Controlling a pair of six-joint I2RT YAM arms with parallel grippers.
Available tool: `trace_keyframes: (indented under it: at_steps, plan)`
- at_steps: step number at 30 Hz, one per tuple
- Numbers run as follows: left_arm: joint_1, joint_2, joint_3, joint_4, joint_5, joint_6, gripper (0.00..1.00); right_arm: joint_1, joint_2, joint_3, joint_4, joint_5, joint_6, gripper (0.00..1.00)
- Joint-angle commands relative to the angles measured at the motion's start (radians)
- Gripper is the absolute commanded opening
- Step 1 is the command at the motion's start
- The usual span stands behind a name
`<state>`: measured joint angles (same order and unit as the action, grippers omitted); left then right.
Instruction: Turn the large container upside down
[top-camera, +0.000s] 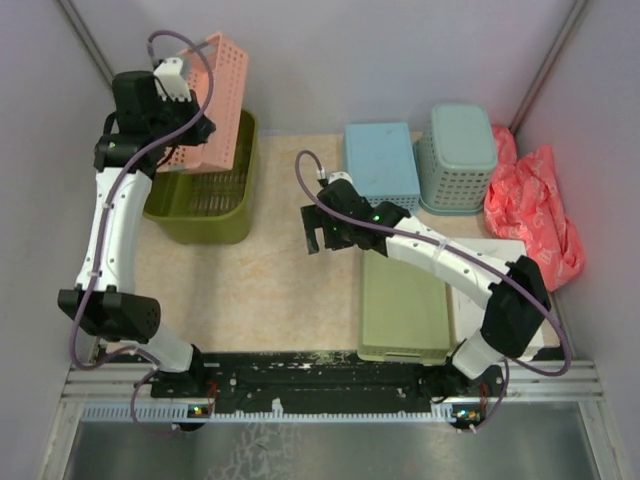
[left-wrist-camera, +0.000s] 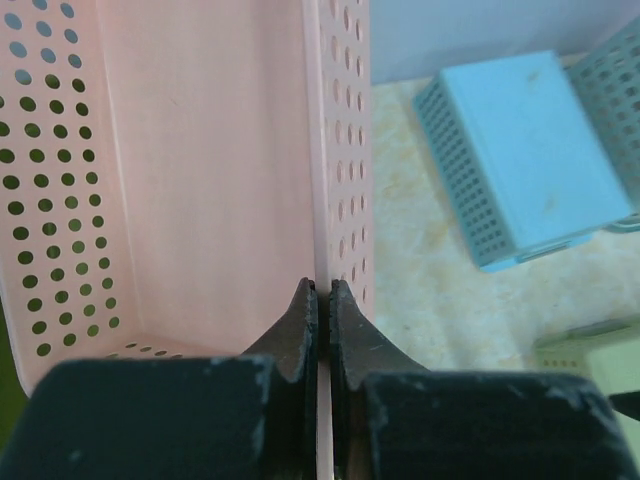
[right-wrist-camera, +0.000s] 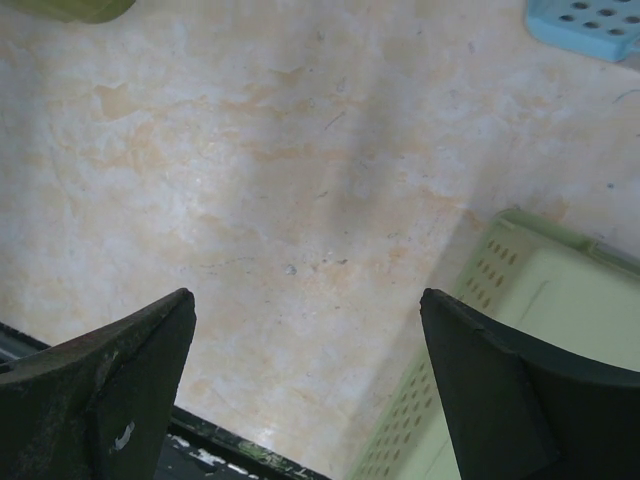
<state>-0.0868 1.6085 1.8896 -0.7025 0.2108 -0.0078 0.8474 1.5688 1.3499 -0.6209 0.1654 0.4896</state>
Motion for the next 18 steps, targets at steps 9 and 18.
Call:
trace_keyframes:
  at_steps: [9,18]
  plan:
    - [-0.167,-0.206,-0.073,0.243,0.421,-0.353,0.0,-0.392,-0.374,0.035,0.008,-0.052,-0.039,0.95]
    - [-0.307,-0.383,-0.605,0.799,0.569,-0.835,0.0,-0.467,-0.662,-0.081,-0.031,0.103,-0.007,0.93]
